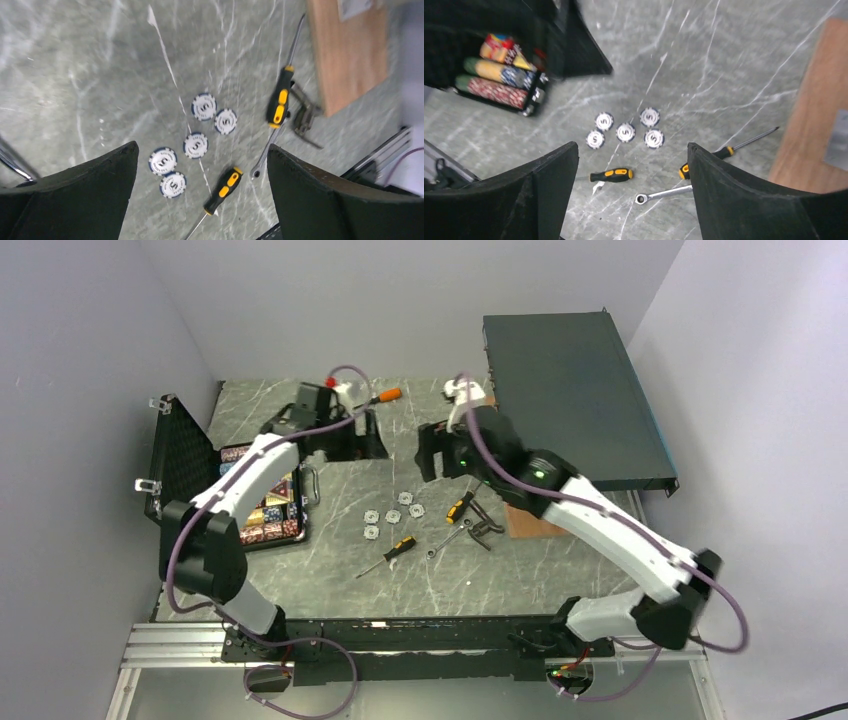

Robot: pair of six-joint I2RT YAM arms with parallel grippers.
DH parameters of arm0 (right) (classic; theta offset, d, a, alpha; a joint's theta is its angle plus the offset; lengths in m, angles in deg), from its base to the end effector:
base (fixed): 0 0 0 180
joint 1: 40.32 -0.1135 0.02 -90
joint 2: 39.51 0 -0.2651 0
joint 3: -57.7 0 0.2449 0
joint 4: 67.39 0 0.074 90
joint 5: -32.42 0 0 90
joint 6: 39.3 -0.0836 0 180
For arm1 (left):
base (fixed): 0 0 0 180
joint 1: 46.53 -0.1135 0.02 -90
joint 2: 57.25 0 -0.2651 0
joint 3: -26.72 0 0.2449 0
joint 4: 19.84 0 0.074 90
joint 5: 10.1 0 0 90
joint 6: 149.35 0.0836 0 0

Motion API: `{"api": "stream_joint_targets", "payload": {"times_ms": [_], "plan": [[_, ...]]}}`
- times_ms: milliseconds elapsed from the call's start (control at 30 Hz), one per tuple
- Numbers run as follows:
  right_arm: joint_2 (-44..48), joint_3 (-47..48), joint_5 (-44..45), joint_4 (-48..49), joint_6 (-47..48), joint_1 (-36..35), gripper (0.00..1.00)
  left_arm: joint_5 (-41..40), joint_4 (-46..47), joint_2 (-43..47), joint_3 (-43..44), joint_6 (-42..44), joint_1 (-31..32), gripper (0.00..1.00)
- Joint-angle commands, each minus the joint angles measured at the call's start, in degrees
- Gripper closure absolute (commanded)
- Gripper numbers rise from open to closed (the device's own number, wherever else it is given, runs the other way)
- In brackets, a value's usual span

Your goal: Pack up texas hold em set

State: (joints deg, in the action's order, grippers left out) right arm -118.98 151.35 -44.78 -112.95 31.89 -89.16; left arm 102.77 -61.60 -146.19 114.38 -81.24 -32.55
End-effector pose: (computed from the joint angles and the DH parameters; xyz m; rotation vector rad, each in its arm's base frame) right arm 0.2389 0.2451 0.3531 -0.4232 2.0966 0.4682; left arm 0.3515 -0.1210 0.2700 0.0442 2.3768 -0.7725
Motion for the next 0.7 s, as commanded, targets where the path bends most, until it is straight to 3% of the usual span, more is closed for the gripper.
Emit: {"api": "stream_joint_targets", "payload": {"times_ms": [0, 167, 233, 467, 667], "plan": [[8.32, 0.42, 5.7, -2.62, 1.63, 0.32, 0.15, -12.47, -8.06, -2.54, 4.63, 4.44, 9.0, 0.01], [17.0, -2.13, 9.28, -5.1, 0.52, 0.5, 0.07, -25.04, -14.99, -7.71, 7.88, 5.97, 20.79, 0.01], [19.95, -3.47, 10.0, -5.96, 0.22, 0.63, 0.04, -26.02, -16.23, -8.89, 7.97, 4.79, 22.98, 0.01], [27.47, -4.92, 12.56, -8.67, -0.6, 0.53, 0.0, -22.7, -12.47, -0.47, -7.06, -2.65, 20.04, 0.06], [30.93, -8.22, 10.46, -6.93, -0.71, 0.67, 0.0, -22.7, -9.45, 1.88, -13.32, -7.7, 19.37, 0.13]]}}
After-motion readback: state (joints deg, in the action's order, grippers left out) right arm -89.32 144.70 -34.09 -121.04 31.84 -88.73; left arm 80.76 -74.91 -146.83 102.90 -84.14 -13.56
